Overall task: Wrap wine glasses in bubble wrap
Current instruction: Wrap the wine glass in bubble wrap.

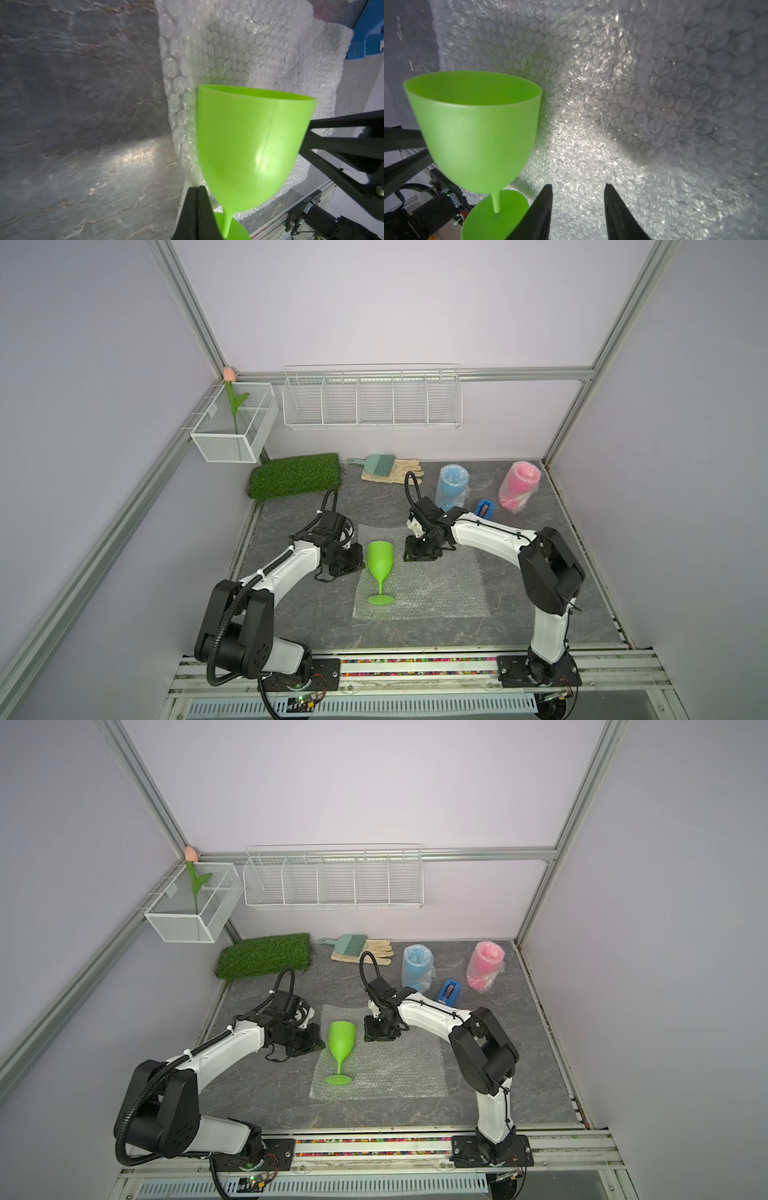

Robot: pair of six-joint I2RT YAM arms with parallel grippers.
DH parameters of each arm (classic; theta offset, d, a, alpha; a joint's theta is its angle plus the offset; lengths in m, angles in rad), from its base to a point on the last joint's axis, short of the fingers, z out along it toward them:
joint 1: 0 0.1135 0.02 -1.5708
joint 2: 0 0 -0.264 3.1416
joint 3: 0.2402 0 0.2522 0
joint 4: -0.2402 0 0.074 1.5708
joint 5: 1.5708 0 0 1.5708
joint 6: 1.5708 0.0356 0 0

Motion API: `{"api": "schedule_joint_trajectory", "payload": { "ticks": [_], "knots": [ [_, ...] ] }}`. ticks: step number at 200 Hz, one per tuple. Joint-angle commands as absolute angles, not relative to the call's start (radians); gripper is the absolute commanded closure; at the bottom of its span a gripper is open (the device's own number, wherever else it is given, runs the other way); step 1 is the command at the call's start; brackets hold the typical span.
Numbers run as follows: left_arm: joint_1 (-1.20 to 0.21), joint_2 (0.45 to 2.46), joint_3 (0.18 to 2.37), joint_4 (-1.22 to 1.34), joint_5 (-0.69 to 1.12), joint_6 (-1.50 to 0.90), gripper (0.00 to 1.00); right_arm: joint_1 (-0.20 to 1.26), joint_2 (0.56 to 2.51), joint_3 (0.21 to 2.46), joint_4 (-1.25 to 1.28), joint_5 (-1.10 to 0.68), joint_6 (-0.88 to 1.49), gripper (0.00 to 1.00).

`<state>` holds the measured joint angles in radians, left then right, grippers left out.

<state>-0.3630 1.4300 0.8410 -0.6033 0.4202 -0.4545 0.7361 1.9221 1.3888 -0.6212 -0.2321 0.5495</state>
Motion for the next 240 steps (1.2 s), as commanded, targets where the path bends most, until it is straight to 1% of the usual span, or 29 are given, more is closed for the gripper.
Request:
{"api": "schedule_joint_trajectory", "payload": {
  "ticks": [1, 36, 81, 124, 156, 206, 231, 240],
  "knots": [
    [-0.407, 1.41, 0.904, -0.597, 0.433, -0.45, 1.0, 0.742, 1.952, 1.366, -0.612, -0.225, 0.545, 0.58],
    [-0.464, 1.438, 0.941, -0.567, 0.444, -0.494, 1.0, 0.738, 1.96, 1.339, -0.584, -0.222, 0.544, 0.67],
    [-0.538, 1.502, 0.992, -0.511, 0.459, -0.541, 1.0, 0.721, 1.954, 1.281, -0.527, -0.249, 0.547, 0.7],
    [-0.64, 1.604, 1.07, -0.469, 0.453, -0.583, 1.0, 0.696, 1.935, 1.225, -0.475, -0.279, 0.552, 0.71],
    [-0.688, 1.682, 1.111, -0.447, 0.453, -0.599, 1.0, 0.665, 1.894, 1.171, -0.463, -0.279, 0.549, 0.71],
    [-0.73, 1.771, 1.167, -0.434, 0.485, -0.606, 1.0, 0.586, 1.697, 1.044, -0.458, -0.247, 0.559, 0.71],
    [-0.735, 1.789, 1.18, -0.438, 0.491, -0.601, 1.0, 0.546, 1.613, 0.997, -0.389, -0.314, 0.595, 0.69],
    [-0.735, 1.792, 1.181, -0.439, 0.492, -0.599, 1.0, 0.536, 1.59, 0.984, -0.341, -0.359, 0.614, 0.66]
  ]
}}
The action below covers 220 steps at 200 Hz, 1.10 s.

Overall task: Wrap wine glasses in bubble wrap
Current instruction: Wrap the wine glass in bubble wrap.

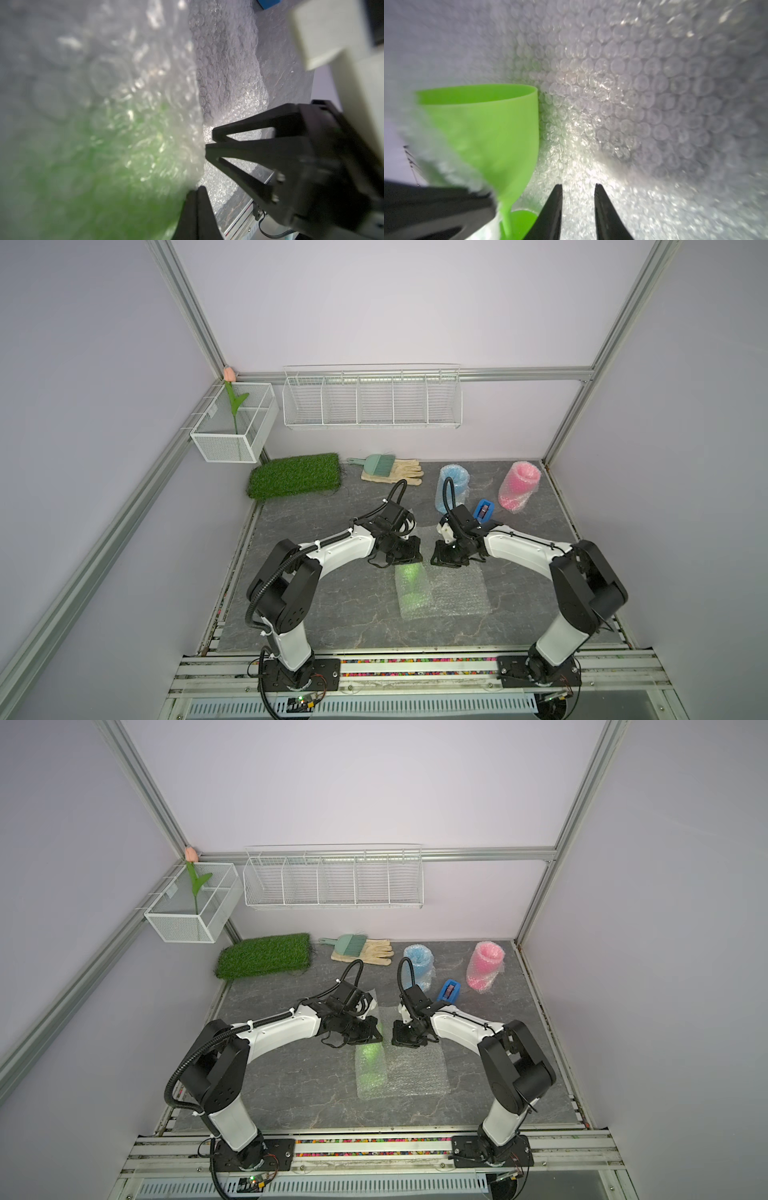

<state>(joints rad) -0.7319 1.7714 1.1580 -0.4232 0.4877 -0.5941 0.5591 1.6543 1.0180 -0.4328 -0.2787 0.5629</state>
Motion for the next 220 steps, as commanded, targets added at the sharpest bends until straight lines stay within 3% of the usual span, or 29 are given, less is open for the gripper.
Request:
{"api": "schedule_joint_trajectory", "payload": {
  "ticks": [1, 27, 87, 133, 153, 190, 220],
  "knots": [
    [-0.735, 1.792, 1.181, -0.44, 0.492, -0.599, 1.0, 0.535, 1.588, 0.982, -0.333, -0.363, 0.617, 0.66],
    [-0.736, 1.79, 1.178, -0.436, 0.499, -0.601, 1.0, 0.531, 1.593, 0.979, -0.201, -0.485, 0.673, 0.58],
    [-0.736, 1.774, 1.173, -0.439, 0.495, -0.601, 1.0, 0.531, 1.72, 1.009, -0.097, -0.598, 0.714, 0.61],
    [-0.736, 1.768, 1.185, -0.453, 0.487, -0.601, 1.0, 0.527, 1.739, 0.996, -0.074, -0.613, 0.719, 0.92],
    [-0.736, 1.736, 1.234, -0.54, 0.449, -0.571, 1.0, 0.522, 1.739, 0.997, -0.117, -0.577, 0.7, 0.93],
    [-0.736, 1.665, 1.304, -0.696, 0.337, -0.535, 0.54, 0.519, 1.745, 1.003, -0.186, -0.517, 0.661, 0.93],
    [-0.736, 1.696, 1.369, -0.859, 0.21, -0.517, 0.31, 0.514, 1.751, 1.009, -0.224, -0.485, 0.635, 0.93]
  ]
}}
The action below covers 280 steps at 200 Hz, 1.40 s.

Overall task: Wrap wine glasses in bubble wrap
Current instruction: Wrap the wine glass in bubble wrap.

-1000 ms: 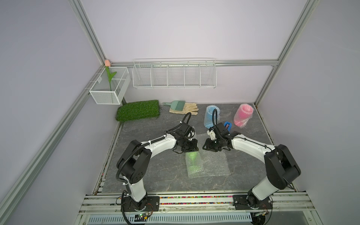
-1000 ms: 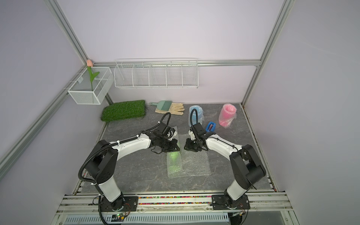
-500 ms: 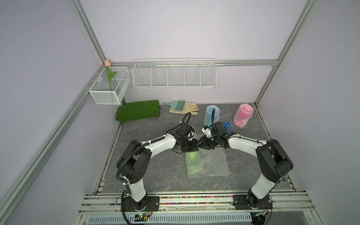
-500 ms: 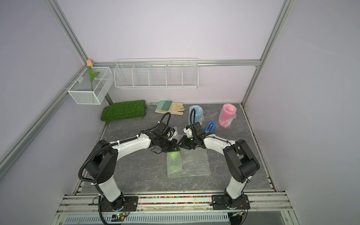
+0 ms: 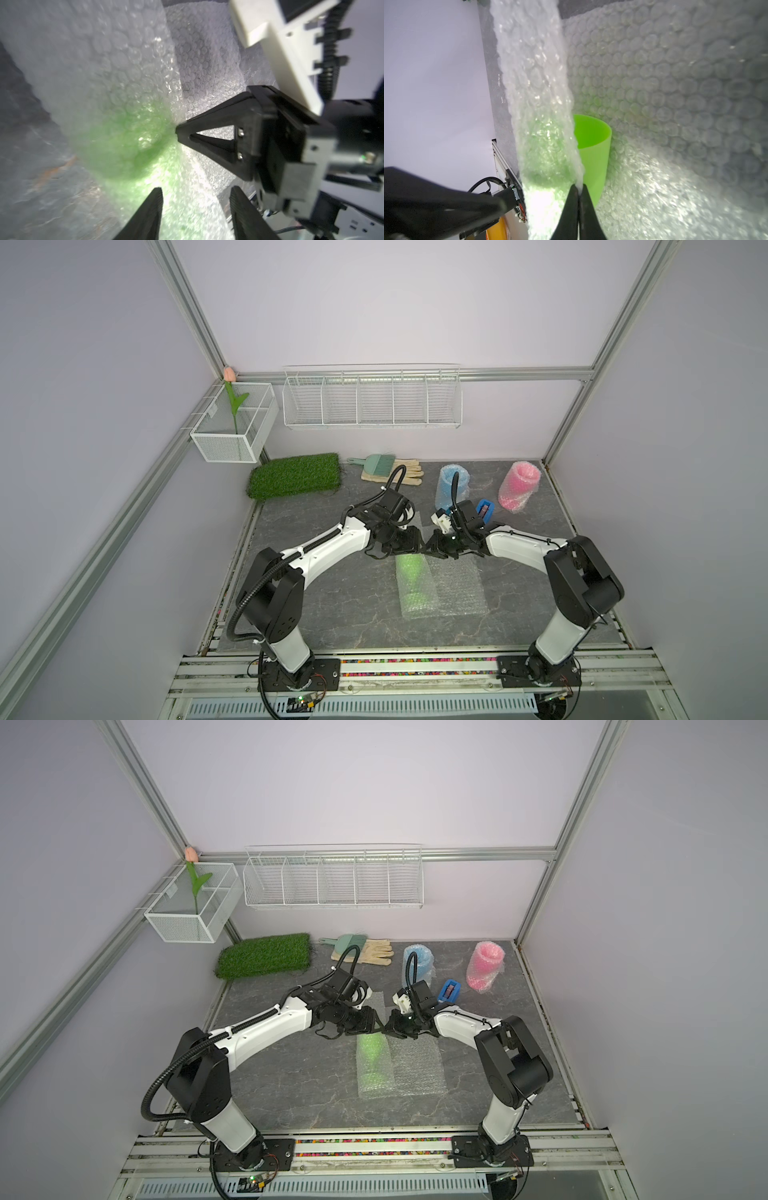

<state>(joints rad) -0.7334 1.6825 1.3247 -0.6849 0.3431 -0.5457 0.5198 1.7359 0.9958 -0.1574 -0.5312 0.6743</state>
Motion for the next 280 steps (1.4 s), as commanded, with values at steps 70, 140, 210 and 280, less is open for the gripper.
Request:
{"api": "schedule_joint_trajectory", "payload": {
  "ticks": [70, 140, 210, 280],
  "knots": [
    [-0.77, 1.803, 1.415, -0.848, 0.086, -0.643, 0.0, 0.5, 1.769, 0.996, -0.241, -0.48, 0.615, 0.93],
    [-0.787, 1.881, 1.369, -0.699, 0.088, -0.807, 0.01, 0.485, 1.787, 0.982, -0.22, -0.514, 0.601, 0.93],
    [-0.787, 1.932, 1.356, -0.633, 0.124, -0.794, 0.03, 0.454, 1.775, 0.953, -0.216, -0.528, 0.587, 0.93],
    [-0.781, 1.909, 1.332, -0.615, 0.129, -0.679, 0.16, 0.454, 1.694, 0.963, -0.326, -0.447, 0.559, 0.78]
  ]
}}
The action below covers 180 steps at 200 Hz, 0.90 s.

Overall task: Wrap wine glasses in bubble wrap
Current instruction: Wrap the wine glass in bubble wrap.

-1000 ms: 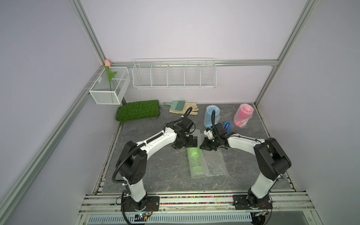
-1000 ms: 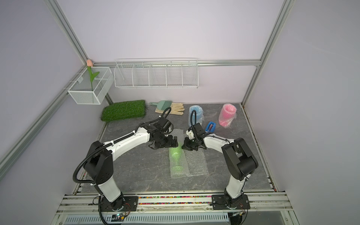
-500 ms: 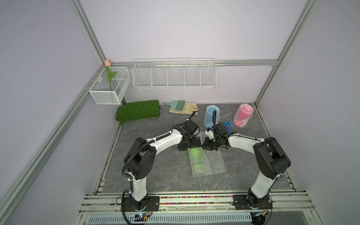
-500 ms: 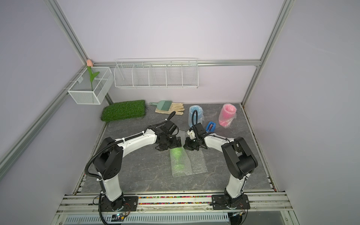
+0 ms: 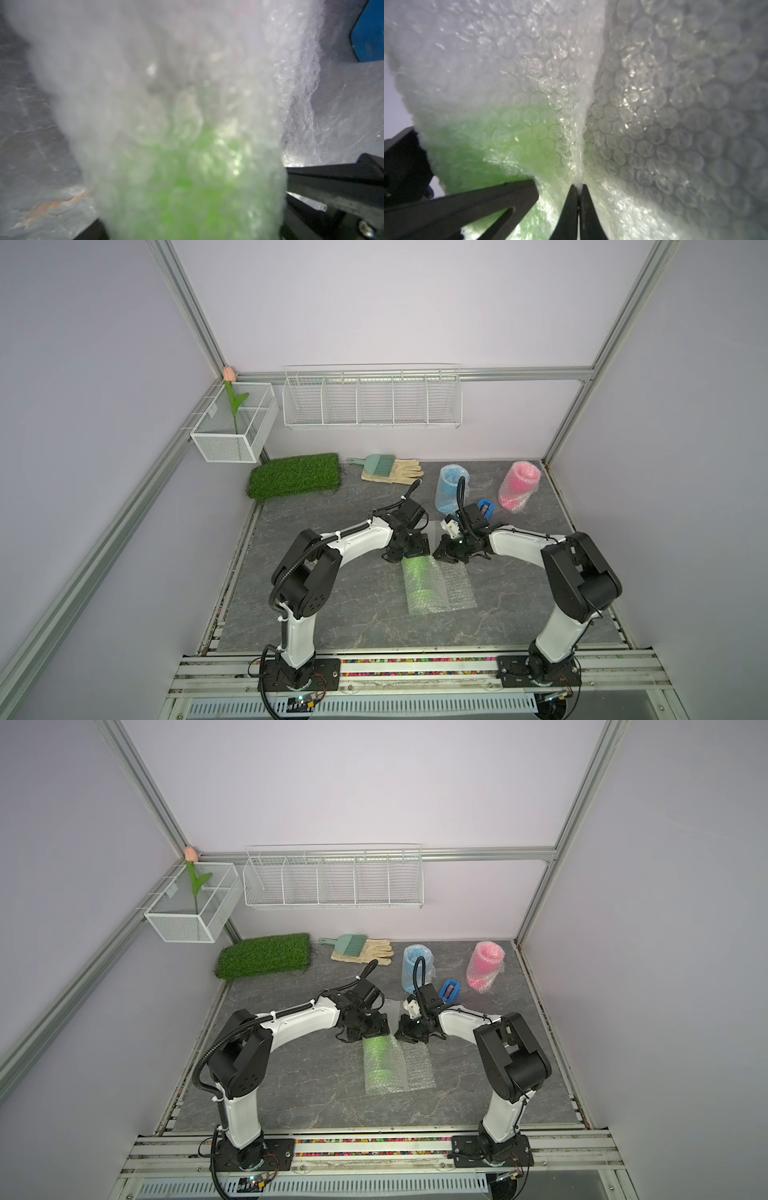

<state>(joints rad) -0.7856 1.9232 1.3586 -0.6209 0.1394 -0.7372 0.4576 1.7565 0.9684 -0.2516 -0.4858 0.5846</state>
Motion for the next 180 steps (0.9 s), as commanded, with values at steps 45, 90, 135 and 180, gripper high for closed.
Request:
{"api": "schedule_joint_trajectory", "payload": {
  "ticks": [45, 90, 135, 180],
  "knots": [
    [-0.741, 1.817, 1.243, -0.585, 0.201, -0.577, 0.18, 0.488, 1.635, 0.993, -0.417, -0.394, 0.555, 0.64],
    [-0.628, 1.713, 1.077, -0.47, 0.412, -0.527, 0.2, 0.616, 1.674, 1.014, -0.398, -0.421, 0.622, 0.71],
    [-0.54, 1.666, 0.976, -0.388, 0.564, -0.499, 0.22, 0.766, 1.745, 1.024, -0.331, -0.447, 0.72, 0.79],
    [-0.483, 1.654, 0.94, -0.366, 0.635, -0.483, 0.24, 0.909, 1.788, 1.009, -0.266, -0.483, 0.8, 0.84]
  ]
}}
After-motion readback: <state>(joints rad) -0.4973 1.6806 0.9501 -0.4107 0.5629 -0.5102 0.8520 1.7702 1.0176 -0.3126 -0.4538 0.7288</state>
